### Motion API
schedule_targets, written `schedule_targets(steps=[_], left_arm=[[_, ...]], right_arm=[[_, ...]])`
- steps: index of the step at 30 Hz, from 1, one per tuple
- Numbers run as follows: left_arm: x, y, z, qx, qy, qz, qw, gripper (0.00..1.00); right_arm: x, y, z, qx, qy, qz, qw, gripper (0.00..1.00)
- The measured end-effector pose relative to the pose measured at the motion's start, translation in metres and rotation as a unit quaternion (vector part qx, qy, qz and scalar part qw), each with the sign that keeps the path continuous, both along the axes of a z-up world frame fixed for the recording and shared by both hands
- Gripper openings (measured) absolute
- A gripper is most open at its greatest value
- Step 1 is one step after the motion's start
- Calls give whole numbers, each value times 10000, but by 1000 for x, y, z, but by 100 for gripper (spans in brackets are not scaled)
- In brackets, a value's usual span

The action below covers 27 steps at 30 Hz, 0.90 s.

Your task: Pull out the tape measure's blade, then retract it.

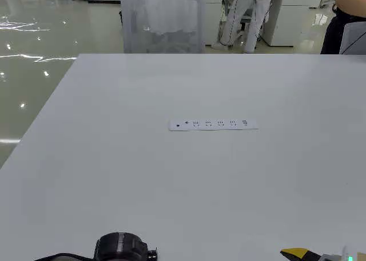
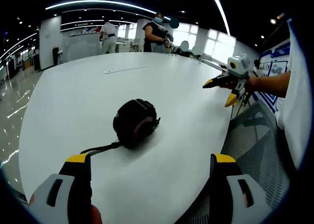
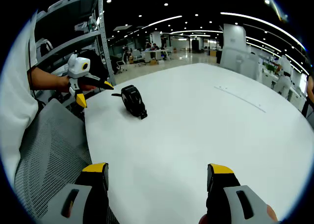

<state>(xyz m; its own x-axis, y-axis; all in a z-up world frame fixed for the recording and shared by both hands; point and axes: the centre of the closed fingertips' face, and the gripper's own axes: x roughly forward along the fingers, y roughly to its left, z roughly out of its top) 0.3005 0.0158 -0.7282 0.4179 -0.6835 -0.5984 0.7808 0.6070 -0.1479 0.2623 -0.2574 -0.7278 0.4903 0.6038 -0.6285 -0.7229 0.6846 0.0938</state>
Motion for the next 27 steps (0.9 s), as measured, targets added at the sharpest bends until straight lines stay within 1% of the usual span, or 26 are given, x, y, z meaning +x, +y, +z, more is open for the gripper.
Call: schedule_targets(steps=[2, 3, 5, 7, 8, 15, 18, 24, 27], left_arm=[[0, 0, -1, -34, 34, 38, 10000, 99], [0, 0, -2, -33, 57, 46, 10000, 99], [0, 0, -3, -17, 57, 24, 10000, 99], [-1, -1, -4, -5, 70, 23, 10000, 99], [-1, -1, -5, -2, 94, 32, 10000, 99], [1, 0, -8, -4, 109, 63, 9999, 99], [1, 1, -10, -12, 113, 93, 9999, 99], [-2, 0, -13, -1, 158, 87, 9998, 99], [-3, 1, -14, 9, 176, 102, 9998, 99]], right_arm=[[-1, 1, -3, -2, 24, 29, 10000, 84], [0, 1, -4, -9, 0, 18, 10000, 85], [-2, 3, -6, 45, 90, 70, 9999, 85], [-1, 3, -9, 14, 81, 72, 9999, 85], [-1, 4, -10, 40, 106, 84, 9999, 85], [1, 10, -16, 89, 132, 127, 9998, 86], [1, 13, -21, 100, 152, 160, 9997, 86], [0, 14, -31, 118, 226, 170, 9995, 86], [0, 15, -32, 136, 253, 184, 9994, 86]])
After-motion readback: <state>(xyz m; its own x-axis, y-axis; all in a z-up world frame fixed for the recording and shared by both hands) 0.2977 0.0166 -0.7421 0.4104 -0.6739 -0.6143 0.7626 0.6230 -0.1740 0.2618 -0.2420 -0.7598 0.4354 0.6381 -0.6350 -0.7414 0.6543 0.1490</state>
